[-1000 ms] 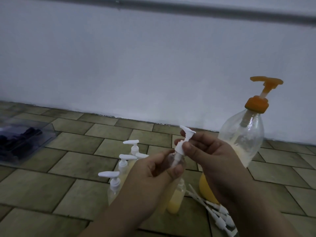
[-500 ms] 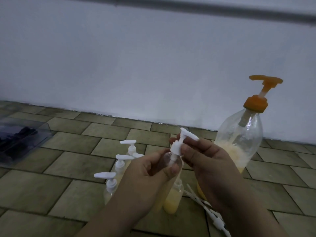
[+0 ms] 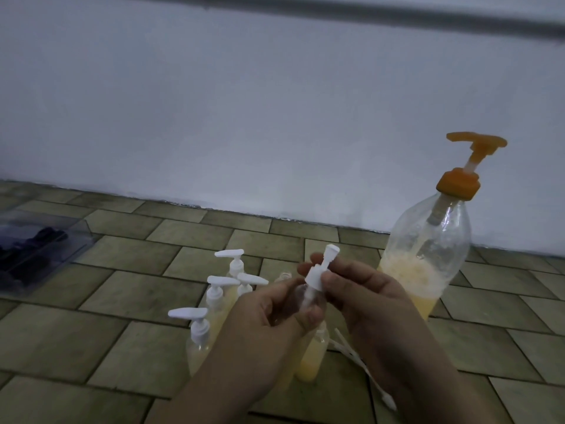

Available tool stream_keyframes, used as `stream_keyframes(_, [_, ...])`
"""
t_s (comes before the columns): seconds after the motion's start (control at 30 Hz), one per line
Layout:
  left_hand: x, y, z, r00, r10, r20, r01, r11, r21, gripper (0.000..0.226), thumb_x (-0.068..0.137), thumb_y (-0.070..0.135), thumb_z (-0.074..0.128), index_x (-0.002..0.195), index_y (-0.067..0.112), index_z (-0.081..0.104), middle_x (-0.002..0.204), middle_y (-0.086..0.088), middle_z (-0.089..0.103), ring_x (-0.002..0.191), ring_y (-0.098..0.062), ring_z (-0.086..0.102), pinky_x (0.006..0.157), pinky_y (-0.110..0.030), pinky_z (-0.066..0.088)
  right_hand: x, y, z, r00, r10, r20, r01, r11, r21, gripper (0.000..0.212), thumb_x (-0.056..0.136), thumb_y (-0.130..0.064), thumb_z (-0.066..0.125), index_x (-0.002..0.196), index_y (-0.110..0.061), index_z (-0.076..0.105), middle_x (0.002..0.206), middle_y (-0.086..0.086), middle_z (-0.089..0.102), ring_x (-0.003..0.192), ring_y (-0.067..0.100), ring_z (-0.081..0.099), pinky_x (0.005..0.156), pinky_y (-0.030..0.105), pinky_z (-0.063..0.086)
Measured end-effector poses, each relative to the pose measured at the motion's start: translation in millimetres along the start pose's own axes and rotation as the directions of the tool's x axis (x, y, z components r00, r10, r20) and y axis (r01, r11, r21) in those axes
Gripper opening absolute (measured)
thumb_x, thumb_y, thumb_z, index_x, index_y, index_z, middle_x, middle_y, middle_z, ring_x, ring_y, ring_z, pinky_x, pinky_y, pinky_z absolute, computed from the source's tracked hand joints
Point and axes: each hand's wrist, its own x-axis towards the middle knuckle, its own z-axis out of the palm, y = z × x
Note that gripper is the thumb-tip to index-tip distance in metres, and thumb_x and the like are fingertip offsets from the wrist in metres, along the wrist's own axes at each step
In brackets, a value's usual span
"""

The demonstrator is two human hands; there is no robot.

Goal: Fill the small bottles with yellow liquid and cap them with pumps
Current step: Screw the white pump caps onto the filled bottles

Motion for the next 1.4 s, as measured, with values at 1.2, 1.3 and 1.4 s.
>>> stream_keyframes(1.2, [-4,-73,22,0.993,0.028,-0.119,0.069,0.675,0.735,0.067,0.096,0.027,0.045,0.144,0.028,-0.002,0.145,0.014,0.024,0.128,0.007,0.027,0.087,0.006,0.006,-67,34,-101,0.841,-0.09,-0.533,-0.13,0.923,-0.361,0.018,0.076,0.014,0.064,0.079,-0.003,0.069,0.07,0.006,0.074,0.061,0.007,0.067,0.05,0.005,0.046])
stream_keyframes(1.3, [-9,-66,24,0.991,-0.003,-0.135,0.095,0.72,0.687,0.08,0.095,0.028,0.049,0.144,0.029,-0.015,0.148,0.013,0.019,0.114,0.013,0.022,0.085,0.006,0.014,-60,47,-112,0.846,-0.154,-0.511,-0.19,0.808,-0.558,0.02,0.076,0.008,0.07,0.077,-0.012,0.069,0.074,0.006,0.072,0.079,0.017,0.064,0.064,0.023,0.048])
stream_keyframes(1.4, [-13,-56,23,0.987,-0.039,-0.154,0.13,0.753,0.645,0.089,0.094,0.029,0.051,0.143,0.027,-0.023,0.152,0.012,0.012,0.113,0.014,0.017,0.092,-0.002,0.013,-53,68,-129,0.885,-0.379,-0.272,-0.108,0.401,-0.91,0.02,0.08,0.0,0.066,0.074,-0.019,0.07,0.068,-0.008,0.064,0.067,0.011,0.056,0.059,0.012,0.034])
